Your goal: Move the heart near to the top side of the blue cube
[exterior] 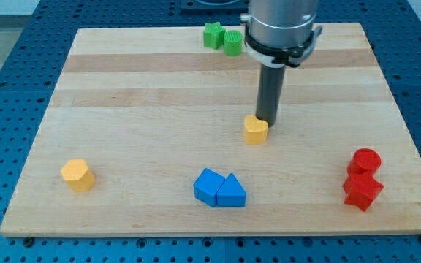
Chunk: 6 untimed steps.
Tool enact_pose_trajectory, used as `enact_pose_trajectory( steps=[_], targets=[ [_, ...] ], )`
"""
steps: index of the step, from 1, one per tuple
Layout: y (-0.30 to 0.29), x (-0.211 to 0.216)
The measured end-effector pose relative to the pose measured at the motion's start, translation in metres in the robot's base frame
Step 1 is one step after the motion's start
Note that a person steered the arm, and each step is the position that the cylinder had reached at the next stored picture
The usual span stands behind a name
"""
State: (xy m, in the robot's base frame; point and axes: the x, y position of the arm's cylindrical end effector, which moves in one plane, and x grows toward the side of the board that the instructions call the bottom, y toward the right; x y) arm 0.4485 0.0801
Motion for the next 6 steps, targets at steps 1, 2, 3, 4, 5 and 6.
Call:
enact_pose_trajectory(
  steps=[1,2,3,4,5,6],
  targets=[
    [0.020,0.009],
    [0.014,0.015],
    [-0.013,0.015],
    [-0.047,0.015],
    [-0.067,0.024],
    [-0.068,0.036]
  ],
)
